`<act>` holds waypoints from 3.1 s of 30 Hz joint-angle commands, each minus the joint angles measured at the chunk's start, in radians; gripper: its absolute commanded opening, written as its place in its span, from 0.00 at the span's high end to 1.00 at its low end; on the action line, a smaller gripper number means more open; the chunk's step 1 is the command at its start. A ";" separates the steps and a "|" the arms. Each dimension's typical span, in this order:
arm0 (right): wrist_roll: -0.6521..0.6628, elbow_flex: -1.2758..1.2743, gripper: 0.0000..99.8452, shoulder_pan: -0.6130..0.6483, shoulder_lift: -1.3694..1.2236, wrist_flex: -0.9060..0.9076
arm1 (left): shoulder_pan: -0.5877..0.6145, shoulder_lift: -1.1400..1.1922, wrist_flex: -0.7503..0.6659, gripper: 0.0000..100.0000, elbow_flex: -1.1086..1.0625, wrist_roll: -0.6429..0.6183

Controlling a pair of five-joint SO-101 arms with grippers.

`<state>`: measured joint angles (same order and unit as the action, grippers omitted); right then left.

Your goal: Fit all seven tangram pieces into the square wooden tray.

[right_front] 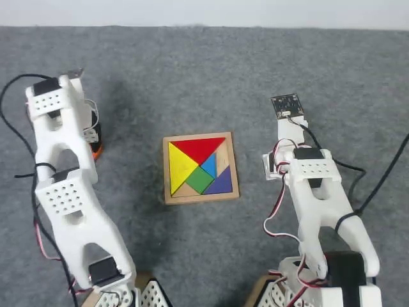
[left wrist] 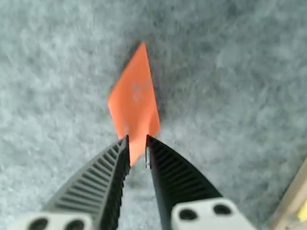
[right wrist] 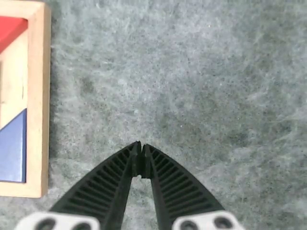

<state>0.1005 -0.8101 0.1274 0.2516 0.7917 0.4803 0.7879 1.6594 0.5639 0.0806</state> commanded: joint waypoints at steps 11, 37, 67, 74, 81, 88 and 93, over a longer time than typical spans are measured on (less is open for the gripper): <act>0.014 0.012 0.99 -0.013 0.061 -0.018 | 0.049 0.064 -0.100 0.82 0.019 -0.126; 0.014 0.012 0.99 -0.013 0.061 -0.018 | 0.032 0.032 0.032 0.93 0.114 -0.107; 0.014 0.012 0.99 -0.013 0.061 -0.018 | 0.046 0.193 0.064 0.81 0.237 -0.440; 0.014 0.012 0.99 -0.013 0.061 -0.018 | 0.071 0.157 0.087 0.81 0.236 -0.571; 0.014 0.012 0.99 -0.012 0.061 -0.018 | 0.091 0.147 0.092 0.81 0.240 -0.649; 0.014 0.012 0.99 -0.012 0.061 -0.018 | 0.089 0.086 0.092 0.81 0.245 -0.667; 0.014 0.012 0.99 -0.012 0.061 -0.018 | 0.089 0.072 0.087 0.81 0.252 -0.697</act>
<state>0.1005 -0.8101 0.1274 0.2516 0.7917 0.5662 0.9505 1.7223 0.7695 -0.5976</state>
